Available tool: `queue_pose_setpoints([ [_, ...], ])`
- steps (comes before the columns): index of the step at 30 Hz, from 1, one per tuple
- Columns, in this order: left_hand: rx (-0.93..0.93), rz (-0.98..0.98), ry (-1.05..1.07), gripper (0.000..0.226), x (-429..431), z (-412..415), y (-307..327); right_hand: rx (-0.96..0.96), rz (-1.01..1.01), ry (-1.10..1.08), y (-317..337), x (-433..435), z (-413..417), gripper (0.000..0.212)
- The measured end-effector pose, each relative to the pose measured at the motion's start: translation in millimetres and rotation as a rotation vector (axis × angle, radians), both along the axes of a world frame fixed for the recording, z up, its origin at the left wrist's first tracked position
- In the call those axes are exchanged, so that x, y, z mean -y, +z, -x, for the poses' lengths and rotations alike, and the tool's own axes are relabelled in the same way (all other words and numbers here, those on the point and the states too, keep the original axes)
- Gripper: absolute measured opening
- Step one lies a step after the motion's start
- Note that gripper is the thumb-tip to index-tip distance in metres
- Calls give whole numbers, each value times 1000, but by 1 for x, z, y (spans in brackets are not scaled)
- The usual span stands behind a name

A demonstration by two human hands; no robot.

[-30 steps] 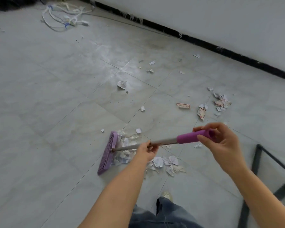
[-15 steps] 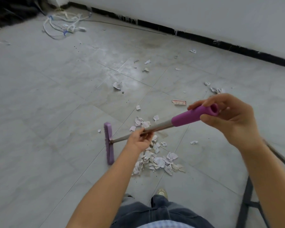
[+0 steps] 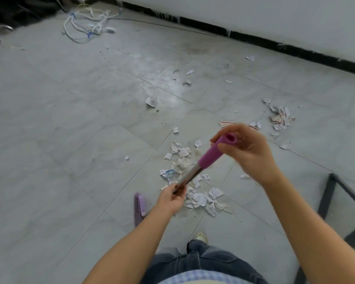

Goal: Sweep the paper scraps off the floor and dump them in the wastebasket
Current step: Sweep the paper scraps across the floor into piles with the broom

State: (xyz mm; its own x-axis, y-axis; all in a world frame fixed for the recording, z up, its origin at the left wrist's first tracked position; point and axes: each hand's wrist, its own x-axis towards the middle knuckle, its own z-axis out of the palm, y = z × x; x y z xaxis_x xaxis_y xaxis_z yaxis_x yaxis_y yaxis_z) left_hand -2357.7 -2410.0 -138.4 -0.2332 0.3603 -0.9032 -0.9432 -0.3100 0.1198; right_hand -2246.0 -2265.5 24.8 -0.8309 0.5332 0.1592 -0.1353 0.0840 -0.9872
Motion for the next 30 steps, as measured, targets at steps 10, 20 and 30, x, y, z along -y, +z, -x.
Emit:
queue_pose_setpoints([
  [10, -22, -321, 80, 27, -88, 14, 44, 1, -228, 46, 80, -32, 25, 29],
  [20, -150, -394, 68, 25, -73, 84, 71, -66, -427, 203, 116, 6, 64, 37],
  [30, -279, -232, 1, 26, 18, 205, 72, -160, -147, 101, 86, 66, 159, 28],
])
